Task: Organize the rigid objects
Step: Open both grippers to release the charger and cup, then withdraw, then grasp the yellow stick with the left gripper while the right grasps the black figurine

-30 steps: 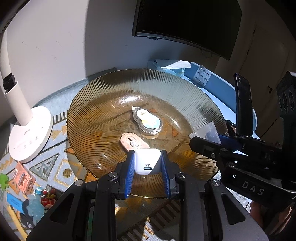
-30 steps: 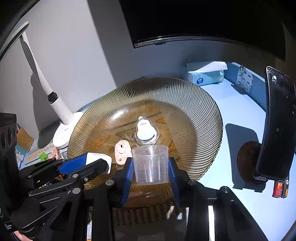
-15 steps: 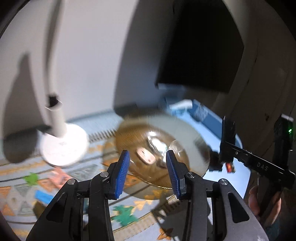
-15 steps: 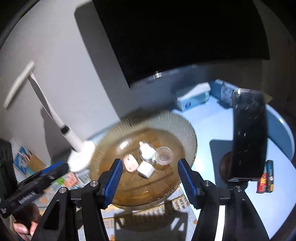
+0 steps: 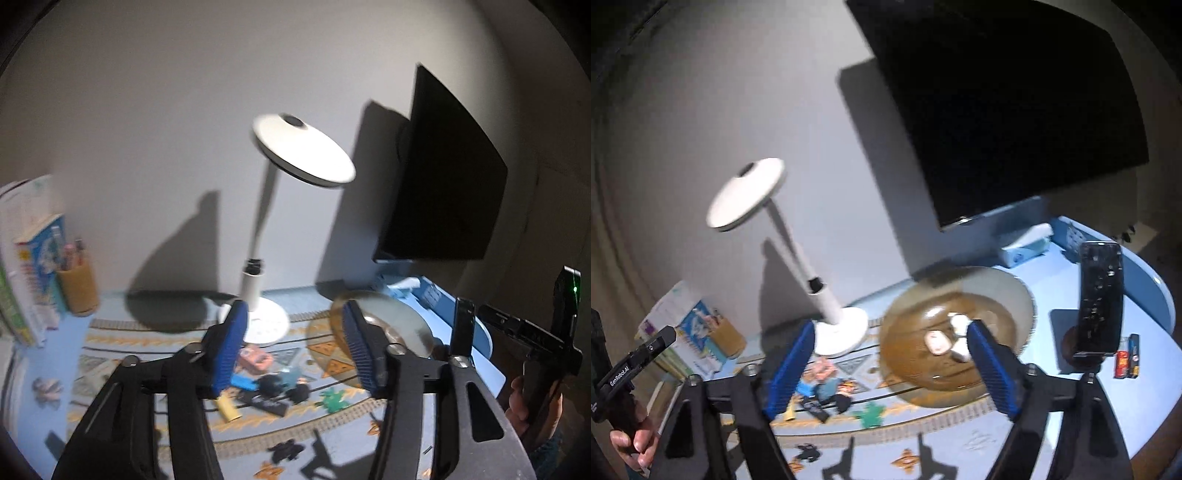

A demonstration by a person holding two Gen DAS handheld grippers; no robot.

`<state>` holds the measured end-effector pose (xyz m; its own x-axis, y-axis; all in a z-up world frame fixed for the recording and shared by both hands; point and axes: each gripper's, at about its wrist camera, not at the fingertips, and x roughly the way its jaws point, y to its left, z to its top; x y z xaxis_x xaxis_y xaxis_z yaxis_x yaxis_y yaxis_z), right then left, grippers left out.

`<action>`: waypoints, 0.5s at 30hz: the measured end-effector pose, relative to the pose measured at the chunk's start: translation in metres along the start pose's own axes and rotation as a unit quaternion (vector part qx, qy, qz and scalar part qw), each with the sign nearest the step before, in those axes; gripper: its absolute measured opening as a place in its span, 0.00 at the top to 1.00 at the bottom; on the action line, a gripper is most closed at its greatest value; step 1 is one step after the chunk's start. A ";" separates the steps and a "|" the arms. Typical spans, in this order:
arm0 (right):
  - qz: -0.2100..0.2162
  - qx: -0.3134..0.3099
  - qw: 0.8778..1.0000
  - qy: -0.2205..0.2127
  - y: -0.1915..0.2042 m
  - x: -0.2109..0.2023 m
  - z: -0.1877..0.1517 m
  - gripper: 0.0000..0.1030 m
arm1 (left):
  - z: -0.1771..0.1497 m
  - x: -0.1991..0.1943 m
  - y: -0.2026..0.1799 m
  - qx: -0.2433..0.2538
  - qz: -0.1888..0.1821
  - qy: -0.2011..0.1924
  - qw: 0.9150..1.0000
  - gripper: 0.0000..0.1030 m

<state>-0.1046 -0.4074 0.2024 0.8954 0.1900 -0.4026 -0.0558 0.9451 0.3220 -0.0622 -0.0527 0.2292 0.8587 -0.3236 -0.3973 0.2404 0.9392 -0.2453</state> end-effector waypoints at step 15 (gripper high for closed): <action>0.035 -0.056 0.987 0.146 0.073 0.072 -0.105 0.18 | -0.083 0.001 0.075 -0.045 0.063 0.080 0.994 0.35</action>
<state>-0.0907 -0.2966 0.1073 0.7229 0.3094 -0.6178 -0.1763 0.9471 0.2681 -0.0804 0.0080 0.1367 0.7941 -0.2261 -0.5641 0.0887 0.9614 -0.2604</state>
